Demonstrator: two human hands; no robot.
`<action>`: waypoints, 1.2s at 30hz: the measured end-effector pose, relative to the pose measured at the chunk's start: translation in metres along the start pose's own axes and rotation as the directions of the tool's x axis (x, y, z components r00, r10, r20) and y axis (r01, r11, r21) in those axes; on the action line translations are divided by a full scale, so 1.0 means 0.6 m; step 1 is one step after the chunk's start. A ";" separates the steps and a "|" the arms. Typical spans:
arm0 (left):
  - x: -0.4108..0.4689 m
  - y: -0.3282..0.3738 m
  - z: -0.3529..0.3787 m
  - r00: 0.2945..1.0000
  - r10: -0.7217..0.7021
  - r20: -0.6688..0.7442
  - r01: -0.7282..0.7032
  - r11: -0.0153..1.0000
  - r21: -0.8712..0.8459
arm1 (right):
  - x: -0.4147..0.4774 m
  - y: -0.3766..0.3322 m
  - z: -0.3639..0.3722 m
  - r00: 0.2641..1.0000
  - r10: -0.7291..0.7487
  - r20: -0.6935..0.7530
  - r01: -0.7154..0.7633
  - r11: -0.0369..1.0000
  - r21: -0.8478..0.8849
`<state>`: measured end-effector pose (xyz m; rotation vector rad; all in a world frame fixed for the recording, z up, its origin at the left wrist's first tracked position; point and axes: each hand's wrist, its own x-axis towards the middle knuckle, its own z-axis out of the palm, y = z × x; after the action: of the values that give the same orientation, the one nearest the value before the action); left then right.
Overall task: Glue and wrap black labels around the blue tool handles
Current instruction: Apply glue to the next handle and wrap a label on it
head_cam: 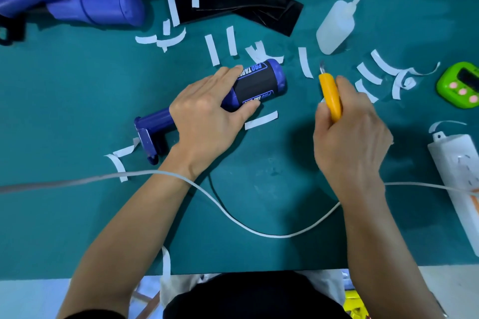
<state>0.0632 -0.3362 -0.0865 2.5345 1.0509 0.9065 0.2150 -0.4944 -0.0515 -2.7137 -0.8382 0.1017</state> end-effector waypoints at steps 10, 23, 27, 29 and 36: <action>-0.001 0.004 -0.004 1.000 0.007 0.021 -0.006 0.999 -0.032 | 0.019 -0.041 0.008 0.958 -0.260 -0.123 0.287 0.860 0.422; 0.005 -0.008 -0.018 0.994 0.086 0.067 -0.079 0.992 -0.095 | 0.069 -0.055 0.060 0.890 -0.330 0.314 -0.151 0.437 0.887; 0.009 0.006 -0.022 0.986 -0.030 0.162 0.036 0.999 -0.038 | 0.064 -0.060 0.062 0.890 -0.329 0.316 -0.174 0.394 0.902; 0.011 0.006 -0.026 0.974 -0.020 0.224 0.030 0.999 -0.040 | 0.065 -0.060 0.061 0.887 -0.334 0.317 -0.173 0.396 0.902; 0.018 -0.004 -0.043 0.932 -0.067 0.355 0.131 0.978 -0.159 | 0.072 -0.054 0.059 0.852 -0.394 0.345 -0.162 0.428 0.889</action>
<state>0.0513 -0.3274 -0.0624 2.3498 0.9296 0.4749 0.2277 -0.4357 -0.0748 -1.5386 -0.7655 0.9958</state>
